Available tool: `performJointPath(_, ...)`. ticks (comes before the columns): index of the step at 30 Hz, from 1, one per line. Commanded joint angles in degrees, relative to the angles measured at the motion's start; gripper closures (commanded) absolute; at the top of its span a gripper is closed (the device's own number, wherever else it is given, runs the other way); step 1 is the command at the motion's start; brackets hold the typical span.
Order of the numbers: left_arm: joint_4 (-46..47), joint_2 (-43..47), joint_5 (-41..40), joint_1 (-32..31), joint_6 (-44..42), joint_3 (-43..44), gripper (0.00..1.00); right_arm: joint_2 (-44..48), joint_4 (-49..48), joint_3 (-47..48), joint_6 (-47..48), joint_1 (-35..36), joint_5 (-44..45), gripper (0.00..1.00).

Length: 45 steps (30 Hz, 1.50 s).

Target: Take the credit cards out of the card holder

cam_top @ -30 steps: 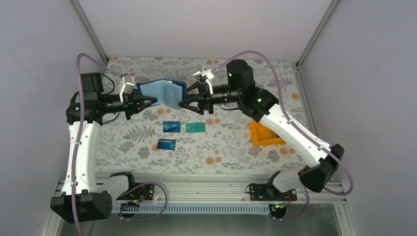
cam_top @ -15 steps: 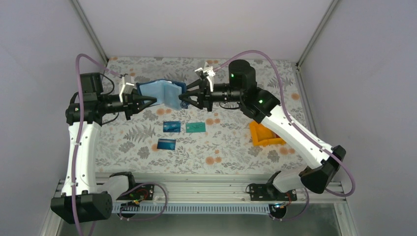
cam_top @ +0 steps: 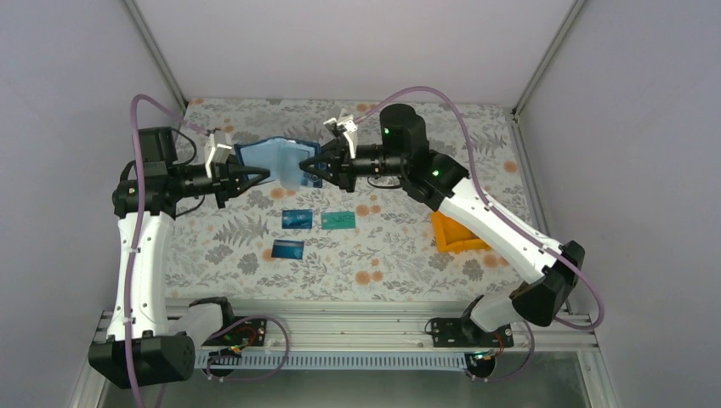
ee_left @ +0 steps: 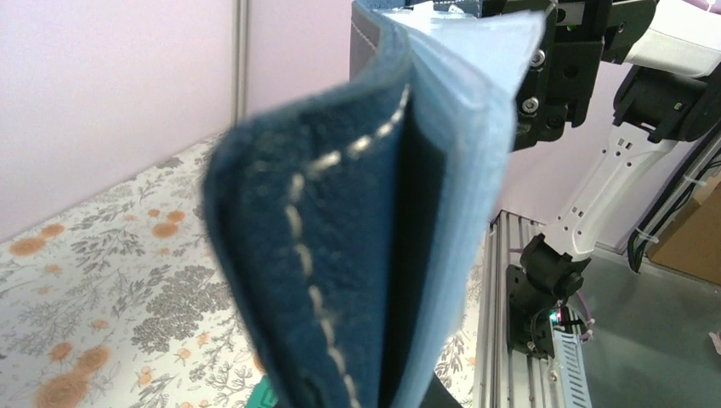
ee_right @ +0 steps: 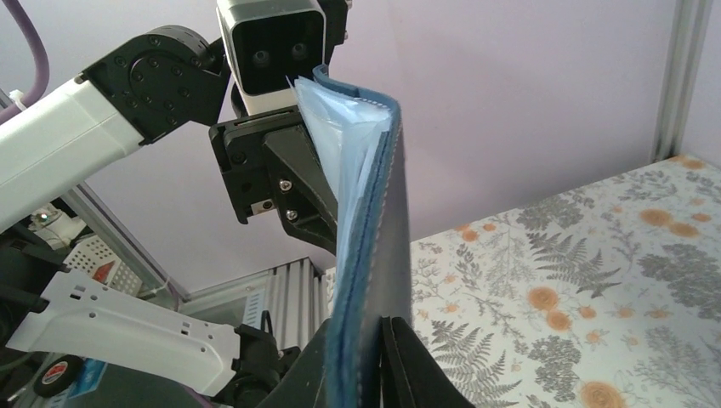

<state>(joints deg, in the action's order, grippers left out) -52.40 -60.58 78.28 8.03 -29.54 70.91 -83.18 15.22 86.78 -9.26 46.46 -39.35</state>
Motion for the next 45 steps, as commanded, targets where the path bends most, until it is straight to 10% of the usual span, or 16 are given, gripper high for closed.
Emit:
performJointPath(1,0.8,1.3,3.1,-0.2,-1.2,-0.9,0.98,-2.0,-2.1,2.1,-0.5,2.2,-0.9,0.88)
performJointPath(7,1.7,1.2,2.9,-0.1,-0.2,-1.2,0.97,-4.0,-1.0,4.5,-1.5,3.0,1.7,0.96)
performJointPath(12,4.4,0.9,1.6,-0.1,2.6,-2.0,0.40,-5.1,-0.9,5.6,-3.1,3.7,2.6,0.96)
performJointPath(19,5.1,0.3,1.8,-0.1,3.3,-2.0,0.18,-6.4,0.1,7.4,-2.9,5.1,3.4,0.96)
performJointPath(24,5.9,-0.1,1.2,-0.1,4.5,-2.0,0.30,-7.8,1.5,10.1,-1.9,5.8,1.8,0.96)
performJointPath(32,6.0,0.1,1.5,-0.1,4.7,-2.5,0.97,-5.9,1.8,9.2,0.0,5.8,-0.1,0.93)
performJointPath(37,3.0,0.0,6.0,-0.1,1.5,-1.2,0.98,-1.9,3.2,5.7,1.1,3.9,2.6,0.65)
performJointPath(45,1.4,0.2,8.0,0.1,-0.2,-0.9,0.98,-0.5,5.5,3.2,2.1,2.8,6.0,0.54)
